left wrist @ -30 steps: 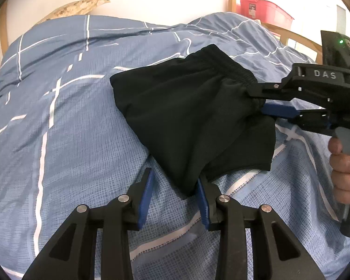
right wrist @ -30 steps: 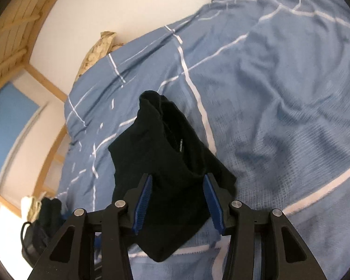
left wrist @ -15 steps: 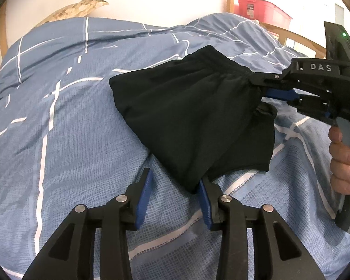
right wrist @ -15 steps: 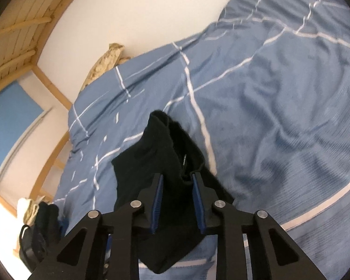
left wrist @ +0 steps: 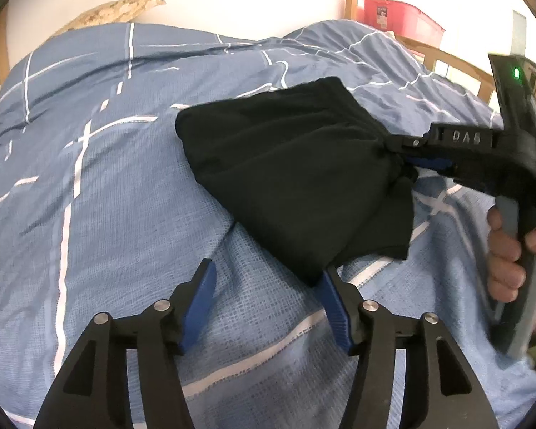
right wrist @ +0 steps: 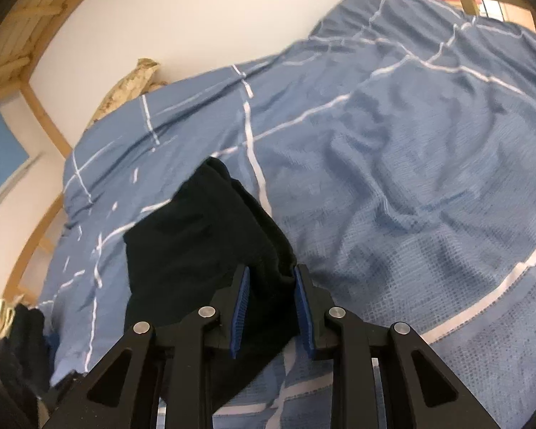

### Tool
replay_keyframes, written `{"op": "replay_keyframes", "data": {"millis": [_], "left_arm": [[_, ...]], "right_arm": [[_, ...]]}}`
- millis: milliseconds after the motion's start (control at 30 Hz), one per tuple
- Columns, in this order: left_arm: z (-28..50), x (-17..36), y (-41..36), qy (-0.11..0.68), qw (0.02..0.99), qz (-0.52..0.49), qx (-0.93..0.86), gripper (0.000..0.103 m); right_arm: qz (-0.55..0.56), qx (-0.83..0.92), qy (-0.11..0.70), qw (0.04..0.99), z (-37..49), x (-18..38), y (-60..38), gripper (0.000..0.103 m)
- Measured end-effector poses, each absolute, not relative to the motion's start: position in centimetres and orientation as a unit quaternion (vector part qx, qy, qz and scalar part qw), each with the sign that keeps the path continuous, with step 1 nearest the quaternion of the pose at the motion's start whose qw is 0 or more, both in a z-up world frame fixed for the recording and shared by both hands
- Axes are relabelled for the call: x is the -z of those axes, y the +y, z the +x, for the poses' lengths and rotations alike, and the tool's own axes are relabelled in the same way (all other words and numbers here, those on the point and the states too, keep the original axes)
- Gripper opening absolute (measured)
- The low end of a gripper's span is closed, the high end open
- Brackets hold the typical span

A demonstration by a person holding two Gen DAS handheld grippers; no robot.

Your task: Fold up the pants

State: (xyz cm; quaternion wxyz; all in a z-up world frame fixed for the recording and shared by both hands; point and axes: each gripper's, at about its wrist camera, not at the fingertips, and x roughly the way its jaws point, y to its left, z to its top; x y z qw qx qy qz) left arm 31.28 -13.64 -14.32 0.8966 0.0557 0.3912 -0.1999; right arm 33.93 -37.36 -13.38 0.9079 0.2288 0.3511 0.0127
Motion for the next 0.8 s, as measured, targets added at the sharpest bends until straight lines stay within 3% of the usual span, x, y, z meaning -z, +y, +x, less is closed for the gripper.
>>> {"op": "replay_keyframes", "data": {"millis": [100,400,633,733,800], "left_arm": [[30.8,12.5,-12.0,0.364,0.912,0.048,0.183,0.068],[31.9,8.5,-6.3,0.339,0.936,0.015,0.091,0.070],[36.2,6.3,-5.1,0.329,0.932,0.032,0.151,0.069],[39.7,7.4,-5.8,0.334,0.918,0.060,0.206,0.061],[41.5,8.5,-6.2,0.346,0.905,0.069,0.236,0.050]], "right_arm": [[0.211,0.015,0.338,0.917,32.8,12.3,-37.2,0.042],[0.115,-0.015,0.331,0.936,27.8,8.6,-29.8,0.042],[0.052,-0.084,0.367,0.925,27.3,9.6,-23.2,0.042],[0.098,-0.063,0.366,0.923,27.9,9.8,-22.8,0.042],[0.154,-0.031,0.370,0.916,28.4,10.5,-23.1,0.042]]}}
